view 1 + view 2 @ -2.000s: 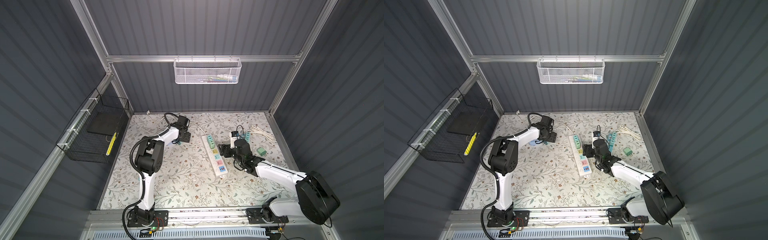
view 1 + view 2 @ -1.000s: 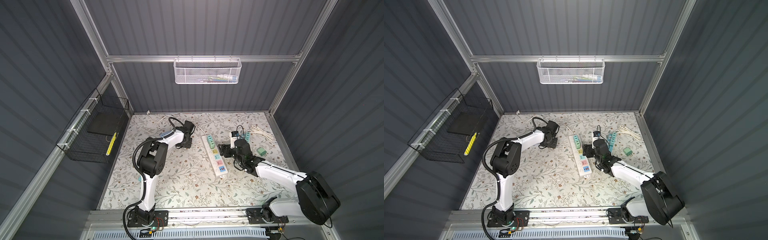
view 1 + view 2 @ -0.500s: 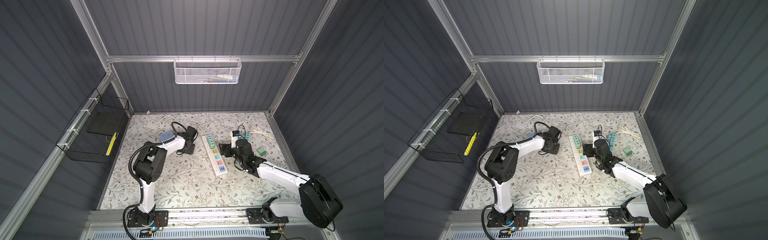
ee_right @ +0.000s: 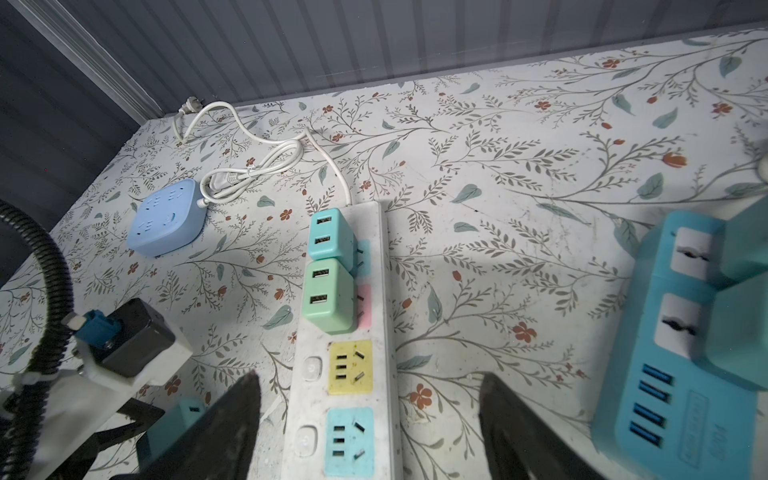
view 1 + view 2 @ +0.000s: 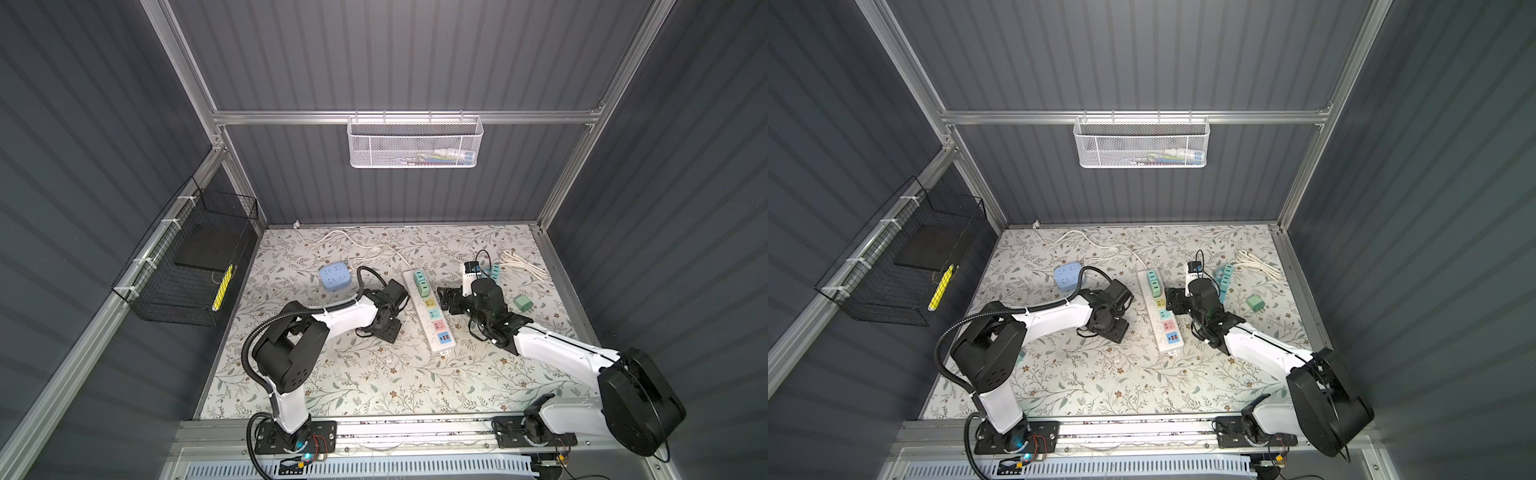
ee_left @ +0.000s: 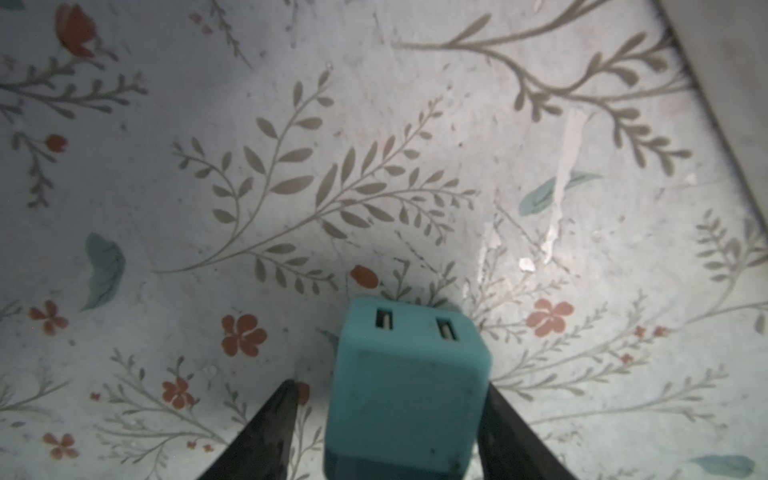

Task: Insert the plug
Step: 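Carry the teal adapter with the left gripper toward the white strip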

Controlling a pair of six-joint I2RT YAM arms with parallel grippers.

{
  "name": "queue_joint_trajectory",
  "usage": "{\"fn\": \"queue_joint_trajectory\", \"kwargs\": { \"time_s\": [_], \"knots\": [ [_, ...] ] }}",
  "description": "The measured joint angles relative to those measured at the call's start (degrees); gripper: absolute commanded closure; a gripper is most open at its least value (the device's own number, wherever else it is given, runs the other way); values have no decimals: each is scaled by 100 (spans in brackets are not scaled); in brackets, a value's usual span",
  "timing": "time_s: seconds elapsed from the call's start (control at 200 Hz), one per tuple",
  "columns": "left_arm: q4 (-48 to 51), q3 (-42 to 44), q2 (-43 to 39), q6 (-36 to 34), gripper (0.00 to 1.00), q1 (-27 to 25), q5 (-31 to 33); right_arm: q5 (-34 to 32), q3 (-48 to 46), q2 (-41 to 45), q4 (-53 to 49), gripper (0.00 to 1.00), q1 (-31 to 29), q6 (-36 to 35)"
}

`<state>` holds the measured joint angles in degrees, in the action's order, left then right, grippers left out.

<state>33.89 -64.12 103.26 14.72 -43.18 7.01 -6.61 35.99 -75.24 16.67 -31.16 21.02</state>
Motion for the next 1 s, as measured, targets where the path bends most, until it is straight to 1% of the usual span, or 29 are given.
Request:
{"fn": "queue_joint_trajectory", "kwargs": {
  "time_s": [0.055, 0.16, 0.22, 0.38, 0.45, 0.515, 0.645, 0.695, 0.996],
  "knots": [
    [66, -7, -4, 9, 33, 2, 2, -2, 0, 0, -2, 18, 0, -2],
    [116, -11, -4, 15, 40, 2, 37, 2, 0, 22, -2, 18, 0, 0],
    [105, -11, -4, 11, 43, 2, 44, 4, 0, 44, -2, 18, -2, -2],
    [101, -57, 13, -11, 44, 2, 35, 9, 0, 72, -7, 18, -13, -2],
    [103, -111, 35, -11, 41, 2, 24, 9, 0, 81, -26, 17, -17, -4],
    [96, -166, 37, -17, 40, 2, 39, 0, 0, 92, -48, 17, -17, -4],
    [118, -328, 87, -72, 48, 2, 68, -2, 0, 105, -48, 17, -17, -4],
    [125, -393, 131, -76, 49, 2, 90, -4, 0, 107, -48, 17, -17, -7],
    [216, -409, 155, -76, 46, 2, 190, -4, 0, 107, -50, 18, -17, -7]
  ]
}}
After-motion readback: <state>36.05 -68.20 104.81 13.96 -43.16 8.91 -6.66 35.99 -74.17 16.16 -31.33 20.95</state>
